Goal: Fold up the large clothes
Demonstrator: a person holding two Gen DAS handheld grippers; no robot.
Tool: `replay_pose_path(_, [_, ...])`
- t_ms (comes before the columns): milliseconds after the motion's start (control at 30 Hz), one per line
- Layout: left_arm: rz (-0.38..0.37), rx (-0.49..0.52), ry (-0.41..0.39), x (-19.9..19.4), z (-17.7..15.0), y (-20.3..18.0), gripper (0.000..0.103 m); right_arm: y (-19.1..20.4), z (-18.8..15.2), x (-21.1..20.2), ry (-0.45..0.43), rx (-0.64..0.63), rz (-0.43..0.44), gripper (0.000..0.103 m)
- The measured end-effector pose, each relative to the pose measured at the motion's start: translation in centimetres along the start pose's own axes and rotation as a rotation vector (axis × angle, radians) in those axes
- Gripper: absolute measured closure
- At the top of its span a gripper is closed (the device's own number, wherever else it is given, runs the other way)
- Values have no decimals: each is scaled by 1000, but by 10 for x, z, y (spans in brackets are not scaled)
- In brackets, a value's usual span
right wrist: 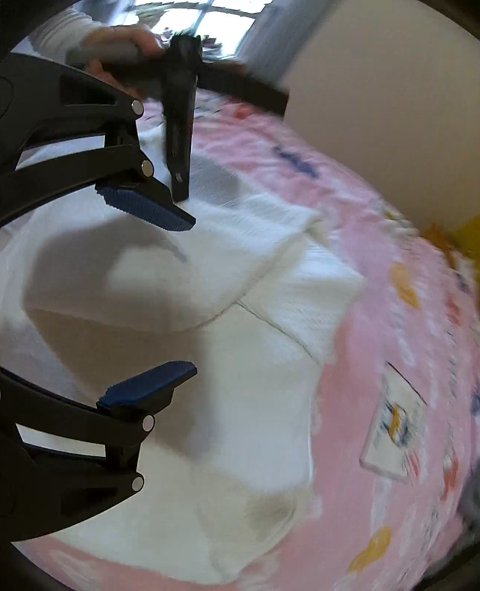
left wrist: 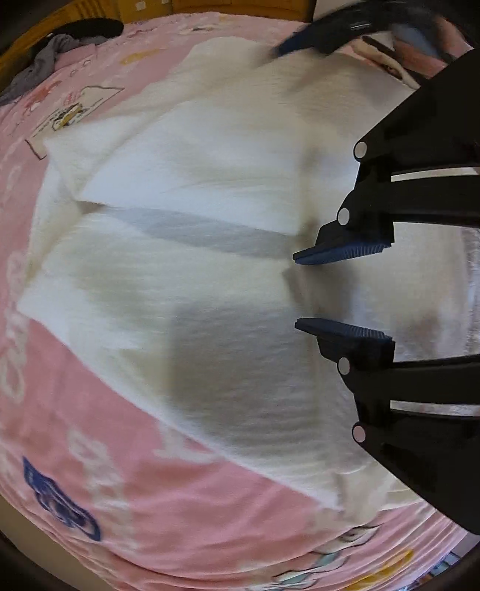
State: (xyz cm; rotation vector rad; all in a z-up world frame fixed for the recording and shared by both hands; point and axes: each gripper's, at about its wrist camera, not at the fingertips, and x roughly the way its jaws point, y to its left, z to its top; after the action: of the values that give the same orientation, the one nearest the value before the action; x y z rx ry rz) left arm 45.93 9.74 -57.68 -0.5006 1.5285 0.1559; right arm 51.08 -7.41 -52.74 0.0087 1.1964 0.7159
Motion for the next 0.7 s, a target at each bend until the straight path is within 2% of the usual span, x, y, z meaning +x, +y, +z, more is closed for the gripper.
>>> replay_pose_path(100, [-45,-5,-8,-3,-17,5,75,4,10,28,101,-46,6,32])
replay_pose_path(133, [-60,-12,-7,-3,-21,7,75,5,10,32,116,-60,-6,39])
replay_pose_path(167, [-84,-26,-7,-5,-25,10,75,10,9,37,134,-85,-9,51])
replay_pose_path(200, [-96,-35,-9,-6,-28,12,75,13,9,41,155,-102,-8,73])
replay_pose_path(233, [-109,-47,-13,-7,-32,14,75,19,8,44,170,-121,-30,82])
replay_pose_path(300, [-125,-72,-32,-12,-40,15,76,32,3,43,159,-197,-94,90])
replay_pose_path(333, [-127,-82,-47,-16,-44,14,77,40,1,38,148,-239,-139,91])
replay_pose_path(400, [-127,-88,-83,-26,-50,8,79,47,5,25,119,-276,-170,91])
replay_pose_path(467, [-145,-88,-115,-35,-54,2,78,55,14,5,54,-338,-236,91])
replay_pose_path(533, [-212,-71,-143,-45,-53,-9,79,66,26,-15,-26,-429,-321,92])
replay_pose_path(600, [-259,-42,-145,-47,-44,-25,79,78,43,-37,-100,-505,-359,92])
replay_pose_path(667, [-328,-57,-111,-35,-31,-40,79,92,54,-52,-157,-579,-389,92])
replay_pose_path(700, [-402,-75,-76,-23,-18,-48,79,101,56,-61,-194,-629,-405,92])
